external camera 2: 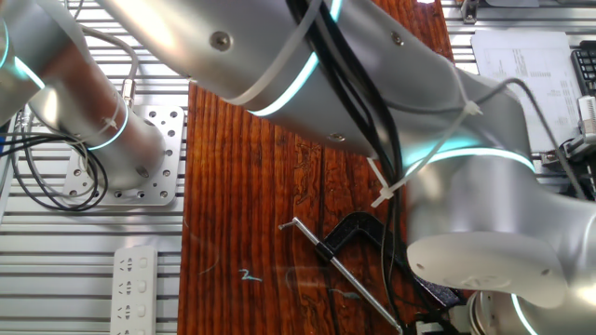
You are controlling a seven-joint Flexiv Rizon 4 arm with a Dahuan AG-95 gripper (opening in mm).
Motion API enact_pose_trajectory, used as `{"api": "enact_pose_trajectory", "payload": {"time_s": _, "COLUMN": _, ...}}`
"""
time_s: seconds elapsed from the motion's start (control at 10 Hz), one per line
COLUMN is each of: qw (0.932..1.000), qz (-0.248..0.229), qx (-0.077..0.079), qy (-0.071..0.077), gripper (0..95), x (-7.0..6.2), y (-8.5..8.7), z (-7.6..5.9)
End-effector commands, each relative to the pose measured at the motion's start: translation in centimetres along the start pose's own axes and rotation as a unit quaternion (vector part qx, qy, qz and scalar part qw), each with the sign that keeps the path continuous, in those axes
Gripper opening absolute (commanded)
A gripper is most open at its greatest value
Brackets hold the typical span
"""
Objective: Take out the light bulb by rotating it
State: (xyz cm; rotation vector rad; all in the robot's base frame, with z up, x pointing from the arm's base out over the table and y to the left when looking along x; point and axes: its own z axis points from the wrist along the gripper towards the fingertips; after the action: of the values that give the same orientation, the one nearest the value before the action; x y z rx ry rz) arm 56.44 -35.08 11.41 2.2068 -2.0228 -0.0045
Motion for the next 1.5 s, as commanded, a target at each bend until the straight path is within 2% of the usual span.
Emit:
{"api": "enact_pose_trajectory", "payload": {"time_s": 0.1, "qw": 0.9991, "qz": -0.042, "qx": 0.003, "qy": 0.005, "gripper": 19.0, "x": -0.12, "y": -0.01, "z": 0.15}}
{"api": "enact_pose_trajectory", "payload": {"time_s": 1.1, "qw": 0.9918, "qz": -0.127, "qx": 0.005, "qy": 0.018, "gripper": 19.0, "x": -0.36, "y": -0.07, "z": 0.24}}
{"api": "enact_pose_trajectory", "payload": {"time_s": 1.5, "qw": 0.9946, "qz": -0.102, "qx": 0.005, "qy": 0.017, "gripper": 19.0, "x": -0.36, "y": -0.07, "z": 0.24}}
